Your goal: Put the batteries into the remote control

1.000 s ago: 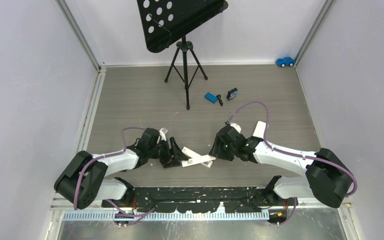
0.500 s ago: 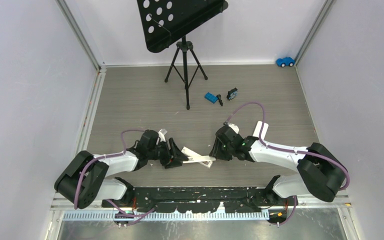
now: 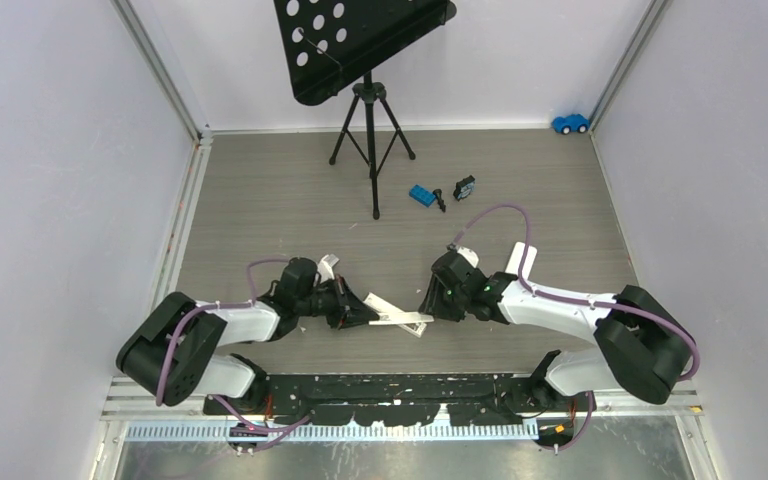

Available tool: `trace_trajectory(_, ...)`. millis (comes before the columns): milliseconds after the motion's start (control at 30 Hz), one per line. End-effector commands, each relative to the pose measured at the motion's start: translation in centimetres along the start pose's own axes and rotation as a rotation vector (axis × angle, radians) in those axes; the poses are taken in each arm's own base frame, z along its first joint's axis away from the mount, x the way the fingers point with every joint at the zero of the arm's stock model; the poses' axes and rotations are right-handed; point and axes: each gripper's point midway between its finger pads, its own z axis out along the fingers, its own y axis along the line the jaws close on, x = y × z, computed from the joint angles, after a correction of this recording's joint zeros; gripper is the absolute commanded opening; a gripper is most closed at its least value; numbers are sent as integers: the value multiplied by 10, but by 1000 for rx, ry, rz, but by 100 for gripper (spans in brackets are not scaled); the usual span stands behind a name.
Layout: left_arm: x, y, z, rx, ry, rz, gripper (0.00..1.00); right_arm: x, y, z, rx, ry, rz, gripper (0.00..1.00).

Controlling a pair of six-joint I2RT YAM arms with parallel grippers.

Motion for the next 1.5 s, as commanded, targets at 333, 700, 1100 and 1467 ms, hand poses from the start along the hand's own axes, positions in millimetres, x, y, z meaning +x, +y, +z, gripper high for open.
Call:
trace_trajectory(333,1,-71,-20,155,128,372,0,-21,53,-86,-462,-160,-56,82)
trace_trajectory(700,15,-127,-54,320,242,512,0,-37,27,-133,-433,-317,-77,84)
trace_trajectory(1100,18,-147,-68,387,278,530,0,-17,85,-186,-844,-257,-160,59)
trace_trajectory(1467,14,-152,-67,399,264,515,0,-19,95,-197,-907,-265,-145,26)
